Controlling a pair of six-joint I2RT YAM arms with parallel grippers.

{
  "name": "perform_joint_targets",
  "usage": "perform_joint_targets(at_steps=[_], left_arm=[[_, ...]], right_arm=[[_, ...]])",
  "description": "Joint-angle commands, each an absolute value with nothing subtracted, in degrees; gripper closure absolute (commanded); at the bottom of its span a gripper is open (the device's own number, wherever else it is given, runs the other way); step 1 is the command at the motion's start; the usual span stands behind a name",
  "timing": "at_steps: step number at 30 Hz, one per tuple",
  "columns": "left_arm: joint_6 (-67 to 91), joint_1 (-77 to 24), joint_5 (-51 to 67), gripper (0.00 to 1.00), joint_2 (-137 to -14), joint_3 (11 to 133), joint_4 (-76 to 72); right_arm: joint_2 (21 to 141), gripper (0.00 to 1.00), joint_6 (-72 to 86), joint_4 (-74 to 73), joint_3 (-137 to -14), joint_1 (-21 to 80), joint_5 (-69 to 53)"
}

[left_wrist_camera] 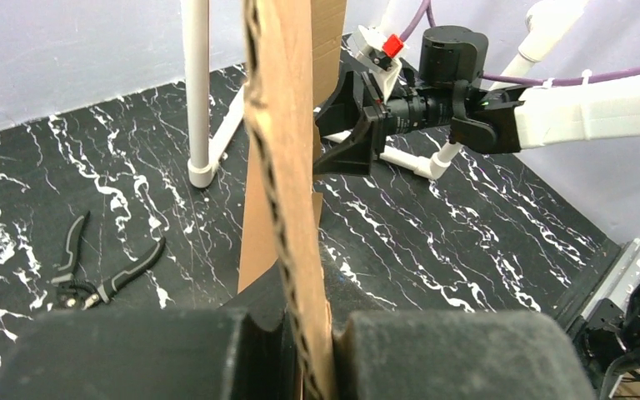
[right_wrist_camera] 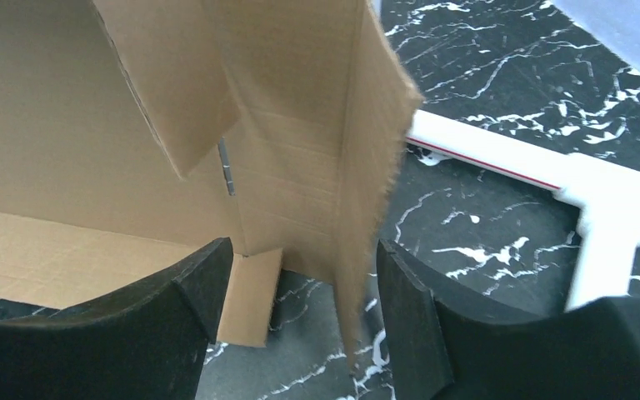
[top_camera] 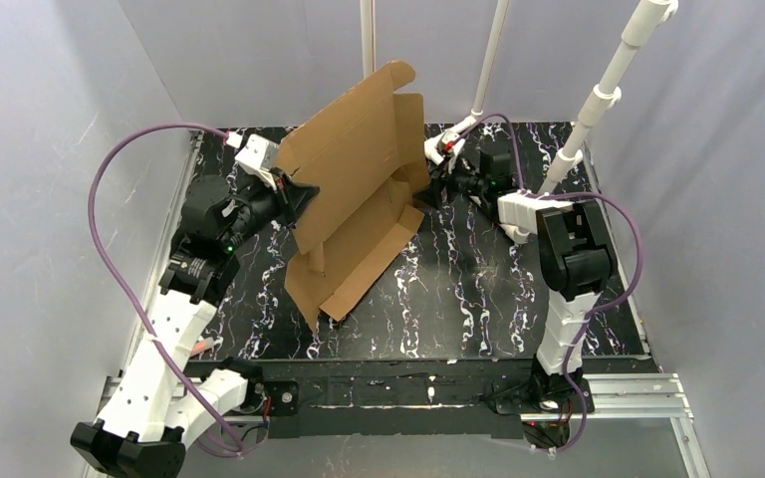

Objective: Fold the paper box

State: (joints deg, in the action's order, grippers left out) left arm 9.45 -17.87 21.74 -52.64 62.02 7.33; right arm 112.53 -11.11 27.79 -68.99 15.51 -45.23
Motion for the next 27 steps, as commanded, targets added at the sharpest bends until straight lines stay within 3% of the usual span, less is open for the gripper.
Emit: perform_joint_targets(at_steps=[1, 6, 10, 17, 27], left_arm=[[12.5, -17.0, 23.8, 1.00, -50.2, 60.2, 6.1], [15.6, -16.5, 22.1, 1.00, -49.5, 58.0, 4.4], [16.1, -16.4, 24.1, 1.00, -50.2, 57.4, 4.3], [13.9, -16.0, 26.9, 1.00, -47.9, 57.0, 8.7], [20.5, -15.8, 26.9, 1.00, -43.9, 48.4, 0.9]], right_arm=[[112.6, 0.34, -10.0, 34.4, -70.4, 17.2, -46.7], [108.1, 0.73, -10.0, 42.0, -63.5, 17.4, -43.7], [105.4, 0.97, -13.0, 42.2, -60.0, 17.4, -41.1], [103.7, 0.99, -13.1, 45.5, -56.0, 17.6, -40.7], [96.7, 0.99, -15.6, 49.3, -45.6, 20.8, -36.3]])
